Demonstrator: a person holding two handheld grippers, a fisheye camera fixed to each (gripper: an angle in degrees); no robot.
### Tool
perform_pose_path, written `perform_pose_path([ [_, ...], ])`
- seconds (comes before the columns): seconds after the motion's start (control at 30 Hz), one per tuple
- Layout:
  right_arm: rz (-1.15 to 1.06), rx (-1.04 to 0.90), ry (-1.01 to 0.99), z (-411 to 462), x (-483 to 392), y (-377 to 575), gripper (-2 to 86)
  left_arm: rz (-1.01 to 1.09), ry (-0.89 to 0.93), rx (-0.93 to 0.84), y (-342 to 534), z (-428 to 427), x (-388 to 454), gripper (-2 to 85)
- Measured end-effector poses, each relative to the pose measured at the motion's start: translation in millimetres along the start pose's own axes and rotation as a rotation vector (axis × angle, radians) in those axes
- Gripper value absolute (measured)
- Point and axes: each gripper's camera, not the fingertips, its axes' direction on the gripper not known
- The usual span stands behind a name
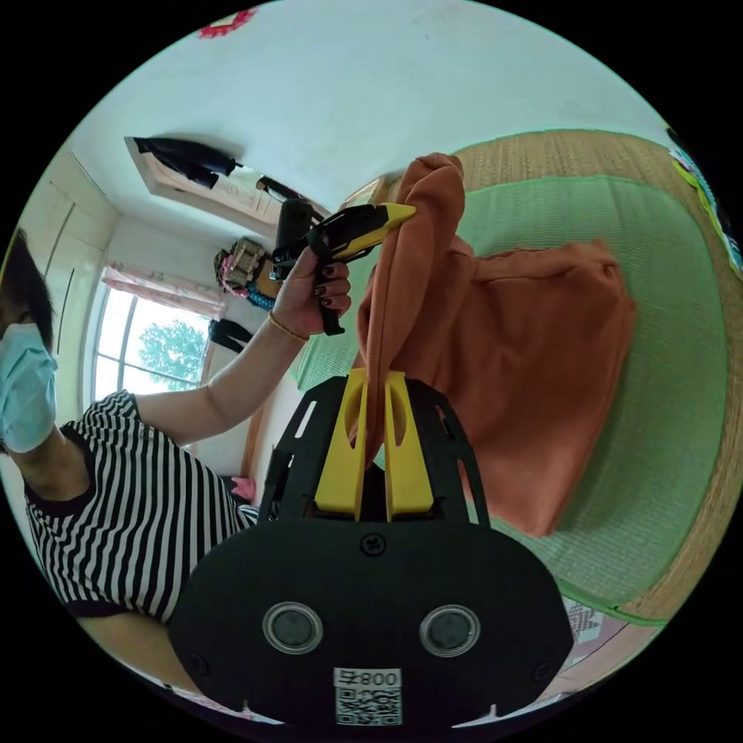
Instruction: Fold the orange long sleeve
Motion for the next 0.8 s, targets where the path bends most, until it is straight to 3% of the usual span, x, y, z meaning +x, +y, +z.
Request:
perform_pose_path([
  [0.37, 0.238, 0.123, 0.009, -105.2, 202.0, 147.2, 2.8, 0.078, -0.076, -0.256, -87.7, 138.6, 117.3, 3.1],
  [0.8, 0.490, 0.186, -0.216, -84.7, 389.9, 271.1, 2.9, 0.060, -0.193, -0.446, -126.6, 225.6, 190.9, 6.8],
])
